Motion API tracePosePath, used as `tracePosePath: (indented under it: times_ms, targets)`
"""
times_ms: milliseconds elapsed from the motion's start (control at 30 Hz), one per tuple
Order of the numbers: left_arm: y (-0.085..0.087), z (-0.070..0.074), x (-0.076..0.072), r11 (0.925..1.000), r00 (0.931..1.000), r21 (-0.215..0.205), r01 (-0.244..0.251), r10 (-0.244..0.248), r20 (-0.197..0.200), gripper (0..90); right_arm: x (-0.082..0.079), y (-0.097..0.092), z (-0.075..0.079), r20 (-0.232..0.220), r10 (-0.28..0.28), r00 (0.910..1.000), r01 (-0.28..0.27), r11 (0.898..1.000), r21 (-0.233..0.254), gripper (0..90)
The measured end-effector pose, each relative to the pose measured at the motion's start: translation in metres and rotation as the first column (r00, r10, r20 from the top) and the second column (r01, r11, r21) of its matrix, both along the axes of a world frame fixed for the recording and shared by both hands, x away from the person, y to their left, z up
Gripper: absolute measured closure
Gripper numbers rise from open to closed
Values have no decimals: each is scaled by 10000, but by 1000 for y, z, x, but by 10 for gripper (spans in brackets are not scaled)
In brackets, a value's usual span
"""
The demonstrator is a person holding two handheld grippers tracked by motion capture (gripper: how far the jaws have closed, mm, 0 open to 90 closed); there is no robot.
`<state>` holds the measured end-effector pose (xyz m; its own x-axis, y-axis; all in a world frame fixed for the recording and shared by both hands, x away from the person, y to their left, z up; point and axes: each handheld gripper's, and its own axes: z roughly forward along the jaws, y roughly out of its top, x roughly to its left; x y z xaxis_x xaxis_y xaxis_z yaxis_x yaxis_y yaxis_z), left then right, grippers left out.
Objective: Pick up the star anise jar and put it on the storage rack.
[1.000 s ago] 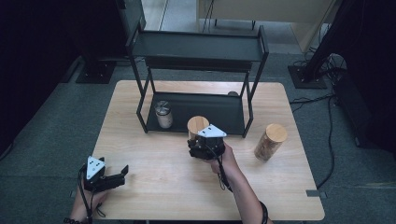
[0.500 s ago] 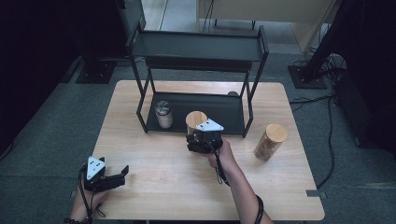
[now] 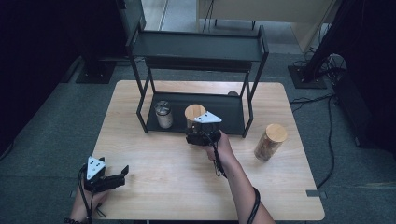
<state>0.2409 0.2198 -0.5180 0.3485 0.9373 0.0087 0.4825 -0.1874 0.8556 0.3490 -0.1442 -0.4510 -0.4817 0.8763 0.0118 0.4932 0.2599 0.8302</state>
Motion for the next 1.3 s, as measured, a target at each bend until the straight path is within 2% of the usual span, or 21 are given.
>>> tracePosePath:
  times_ms: [667,1300]
  targets:
    - [0,0,0,10000,10000,-29,28,-28,-5,9,32,3,4,-124,-326,9994,325,9994,-73,252]
    - [1,0,0,9999,10000,-138,11,-11,-19,9,61,18,1,-229,-531,9983,527,9985,-156,252]
